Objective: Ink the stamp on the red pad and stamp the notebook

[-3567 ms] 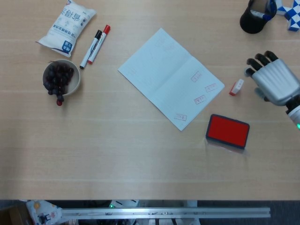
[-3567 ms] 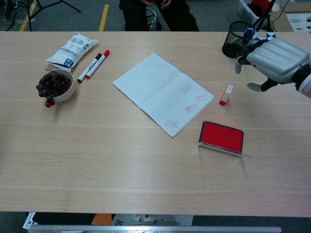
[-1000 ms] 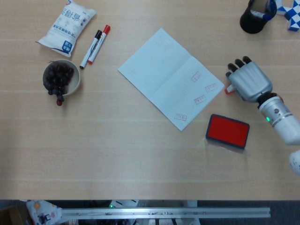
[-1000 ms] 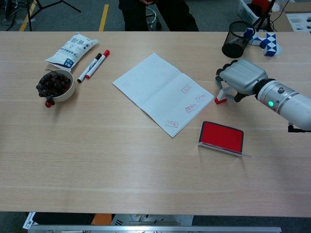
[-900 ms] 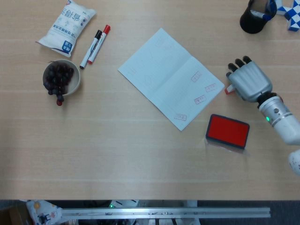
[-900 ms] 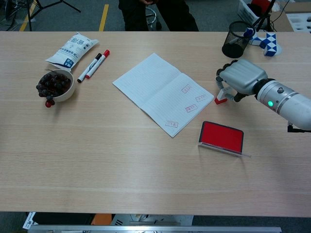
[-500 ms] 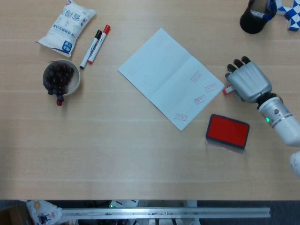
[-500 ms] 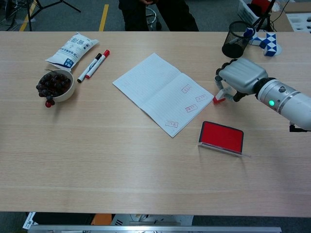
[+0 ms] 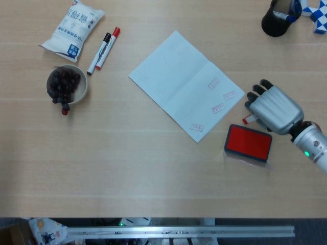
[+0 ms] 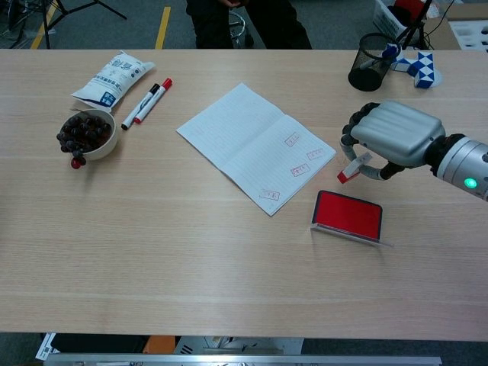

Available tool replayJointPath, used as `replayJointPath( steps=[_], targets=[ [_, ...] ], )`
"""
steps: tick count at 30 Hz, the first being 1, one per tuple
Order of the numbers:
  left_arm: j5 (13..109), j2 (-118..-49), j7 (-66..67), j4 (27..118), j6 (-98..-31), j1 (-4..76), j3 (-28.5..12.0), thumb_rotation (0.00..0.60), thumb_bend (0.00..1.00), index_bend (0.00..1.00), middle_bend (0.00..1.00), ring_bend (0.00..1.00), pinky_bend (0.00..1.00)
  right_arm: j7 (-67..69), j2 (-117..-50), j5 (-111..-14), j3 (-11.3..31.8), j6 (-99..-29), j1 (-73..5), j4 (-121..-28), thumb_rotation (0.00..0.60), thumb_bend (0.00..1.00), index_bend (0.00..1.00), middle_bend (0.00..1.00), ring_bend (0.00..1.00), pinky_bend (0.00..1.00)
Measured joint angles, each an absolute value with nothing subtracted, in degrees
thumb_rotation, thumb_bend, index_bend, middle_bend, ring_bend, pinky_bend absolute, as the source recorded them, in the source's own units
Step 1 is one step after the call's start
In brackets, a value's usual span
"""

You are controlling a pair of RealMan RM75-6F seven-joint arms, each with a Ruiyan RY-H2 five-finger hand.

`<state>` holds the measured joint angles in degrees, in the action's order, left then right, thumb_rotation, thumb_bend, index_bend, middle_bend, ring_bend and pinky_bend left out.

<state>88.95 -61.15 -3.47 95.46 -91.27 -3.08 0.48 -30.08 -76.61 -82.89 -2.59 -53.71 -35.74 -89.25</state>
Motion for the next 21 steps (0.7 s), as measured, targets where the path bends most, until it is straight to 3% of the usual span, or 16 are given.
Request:
replayJointPath(
  steps=[8,21],
  targets=[
    [88.85,-61.11,-3.27,95.67,-91.18,-3.15,0.61,0.600,0.22,0.13,0.13,0.15,0.14,-30.29,-76.35,-87.55,-5.84,-54.01,-34.82,-90.14,0.600,0.33,0.64,0.42,0.27,0.23],
    [88.59,-61.10,-3.85,95.19,-91.12,-3.30,0.67,0.600,0.22,0.13,0.13,0.15,0.14,-32.60,-78.39,-87.75,-6.22,-51.34,-35.07,-88.44,0.600,0.33,0.64,0.42,0.27,0.23]
  ],
)
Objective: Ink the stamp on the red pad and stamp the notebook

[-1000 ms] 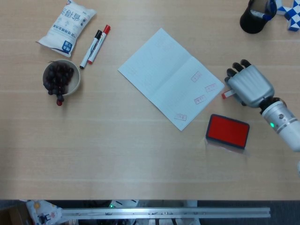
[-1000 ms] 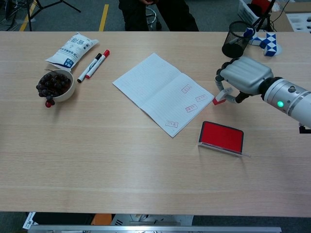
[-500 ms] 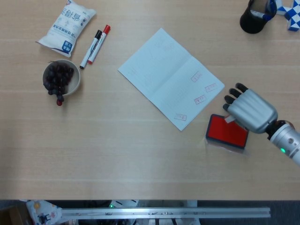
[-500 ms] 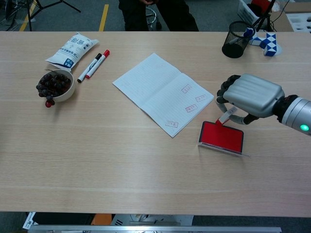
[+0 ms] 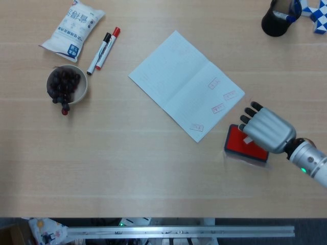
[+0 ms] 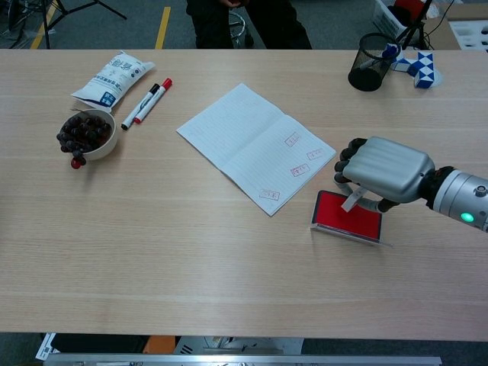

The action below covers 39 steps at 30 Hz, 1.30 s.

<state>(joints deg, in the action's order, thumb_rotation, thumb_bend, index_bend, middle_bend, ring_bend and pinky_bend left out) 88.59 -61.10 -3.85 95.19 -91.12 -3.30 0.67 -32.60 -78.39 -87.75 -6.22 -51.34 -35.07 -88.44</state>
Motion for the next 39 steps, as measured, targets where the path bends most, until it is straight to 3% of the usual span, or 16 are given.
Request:
replayJointPath(
  steps=[39],
  targets=[
    [88.25,-61.31,-5.05,93.89,-90.96,-3.54,0.76,0.600,0.22,0.13,0.13,0.15,0.14,-36.80,-82.17,-85.89,-5.78,-48.66,-35.47,-85.95,0.600,0.33,0.67,0.44,0.27,0.23]
  ],
)
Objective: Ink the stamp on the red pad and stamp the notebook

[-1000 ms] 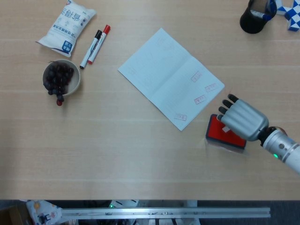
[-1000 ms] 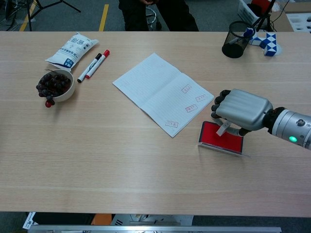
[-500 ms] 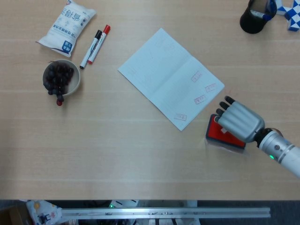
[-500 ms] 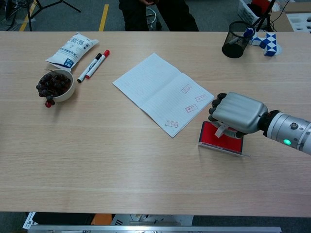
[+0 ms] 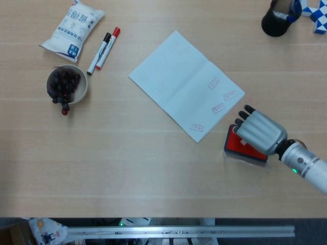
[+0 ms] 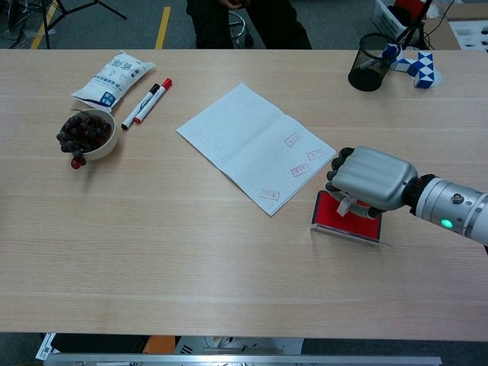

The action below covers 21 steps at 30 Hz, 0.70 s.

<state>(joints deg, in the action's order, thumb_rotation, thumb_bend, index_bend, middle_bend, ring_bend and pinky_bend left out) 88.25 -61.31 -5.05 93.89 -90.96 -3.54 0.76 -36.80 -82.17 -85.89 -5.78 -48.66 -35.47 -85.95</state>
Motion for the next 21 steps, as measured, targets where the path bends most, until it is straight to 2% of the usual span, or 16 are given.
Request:
replayJointPath(
  steps=[21],
  targets=[
    [88.28,-61.42,-5.43,93.52,-91.15,-3.72,0.78,0.600,0.22,0.13,0.13,0.15,0.14,-36.40,-82.16,-85.76,-5.88,-49.05,-35.20,-86.14,0.600,0.33,0.68,0.44,0.28,0.23]
  ],
)
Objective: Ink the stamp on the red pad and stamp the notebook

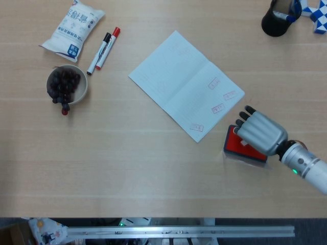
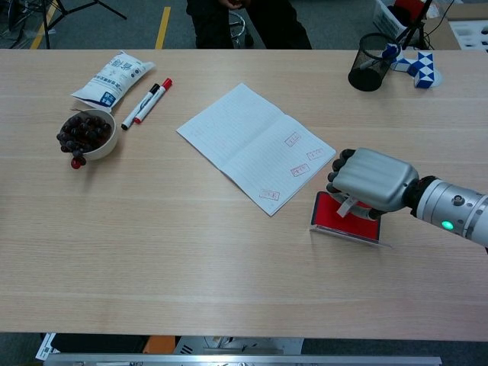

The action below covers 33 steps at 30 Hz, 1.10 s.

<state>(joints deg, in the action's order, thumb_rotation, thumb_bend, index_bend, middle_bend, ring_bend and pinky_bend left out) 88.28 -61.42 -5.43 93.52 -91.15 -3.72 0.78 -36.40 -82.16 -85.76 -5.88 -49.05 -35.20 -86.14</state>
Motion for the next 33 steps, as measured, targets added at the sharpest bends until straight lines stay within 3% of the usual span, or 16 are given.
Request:
replayJointPath(
  steps=[15,25,33],
  targets=[
    [89.22,-61.24,-4.66,94.53,-91.52,-3.61,0.88,0.600,0.22,0.13,0.13,0.15,0.14,-35.07,-79.86,-79.02,1.63,-49.08,-38.32,-90.77,0.600,0.33,0.68,0.44,0.28,0.23],
    [89.11,-60.99,-4.68,94.71,-91.72,-3.86,0.99,0.600,0.22,0.13,0.13,0.15,0.14,-41.45,-87.15,-70.13,5.21,-45.08,-44.04,-86.73,0.600,0.33,0.68,0.44,0.28,0.23],
    [88.91,-60.90,-4.84,94.63,-91.65,-3.89,0.93,0.600,0.22,0.13,0.13,0.15,0.14,-45.57,-92.10,-65.09,5.62,-43.53,-47.91,-82.85,0.600,0.33,0.68,0.44,0.28,0.23]
  ],
)
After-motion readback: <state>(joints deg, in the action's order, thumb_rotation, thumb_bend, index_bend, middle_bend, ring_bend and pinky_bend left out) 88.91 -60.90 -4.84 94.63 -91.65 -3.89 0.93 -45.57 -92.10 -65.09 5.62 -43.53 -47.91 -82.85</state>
